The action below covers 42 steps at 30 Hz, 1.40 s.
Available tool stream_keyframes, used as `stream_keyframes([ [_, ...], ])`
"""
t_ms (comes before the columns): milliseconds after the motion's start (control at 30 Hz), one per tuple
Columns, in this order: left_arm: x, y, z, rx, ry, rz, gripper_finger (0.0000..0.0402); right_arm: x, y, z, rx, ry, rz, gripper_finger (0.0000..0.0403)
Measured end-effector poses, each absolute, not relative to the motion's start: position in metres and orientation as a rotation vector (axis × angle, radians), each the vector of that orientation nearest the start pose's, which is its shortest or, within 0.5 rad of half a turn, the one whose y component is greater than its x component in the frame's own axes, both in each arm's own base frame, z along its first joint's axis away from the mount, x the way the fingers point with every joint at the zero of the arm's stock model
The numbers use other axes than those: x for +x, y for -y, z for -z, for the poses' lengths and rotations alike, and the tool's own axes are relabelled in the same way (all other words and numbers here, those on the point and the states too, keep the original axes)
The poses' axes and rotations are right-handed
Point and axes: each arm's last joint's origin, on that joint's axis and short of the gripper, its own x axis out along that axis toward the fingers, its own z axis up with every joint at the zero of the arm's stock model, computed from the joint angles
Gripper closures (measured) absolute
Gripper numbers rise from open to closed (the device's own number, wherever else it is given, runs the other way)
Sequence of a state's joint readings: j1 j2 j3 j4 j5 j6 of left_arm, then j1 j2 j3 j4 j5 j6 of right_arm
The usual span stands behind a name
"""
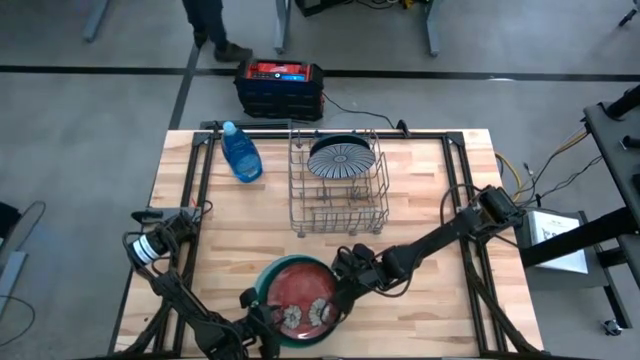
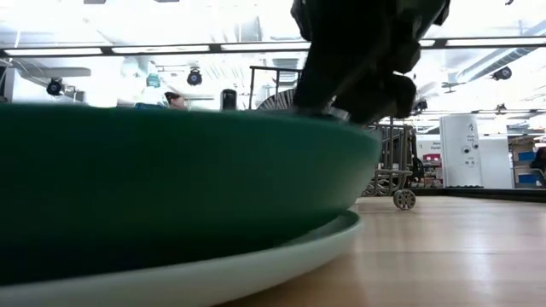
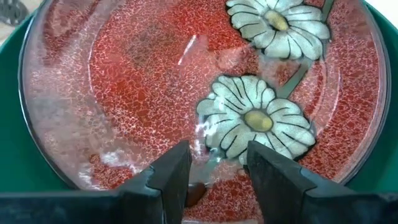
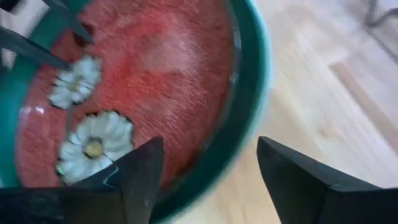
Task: Sort dishes
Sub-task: Put the red flowered plate into the gray dishwasher rack
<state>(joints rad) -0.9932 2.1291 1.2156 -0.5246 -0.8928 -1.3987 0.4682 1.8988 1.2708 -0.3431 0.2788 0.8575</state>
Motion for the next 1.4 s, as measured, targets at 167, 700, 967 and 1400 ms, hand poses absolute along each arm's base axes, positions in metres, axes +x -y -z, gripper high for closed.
stream_keyframes([
  [167,0.222,0.298,-0.08,-0.16,-0.621,-0.453,0.0247,0.355,-0.17,-0.177,0.457,-0.892,0.19,0.0117],
  [700,0.225,0.298,-0.08,-0.15,-0.589,-0.454,0.0247,0.358,-0.166,-0.161,0.602,-0.794,0.056,0.0139],
  [967,0.227,0.297,-0.08,-0.154,-0.585,-0.458,0.0247,0.361,-0.159,-0.143,0.654,-0.728,0.048,0.0175],
  [1400,0.23,0.296,-0.081,-0.148,-0.534,-0.47,0.0247,0.365,-0.152,-0.141,0.661,-0.674,0.092,0.0365],
])
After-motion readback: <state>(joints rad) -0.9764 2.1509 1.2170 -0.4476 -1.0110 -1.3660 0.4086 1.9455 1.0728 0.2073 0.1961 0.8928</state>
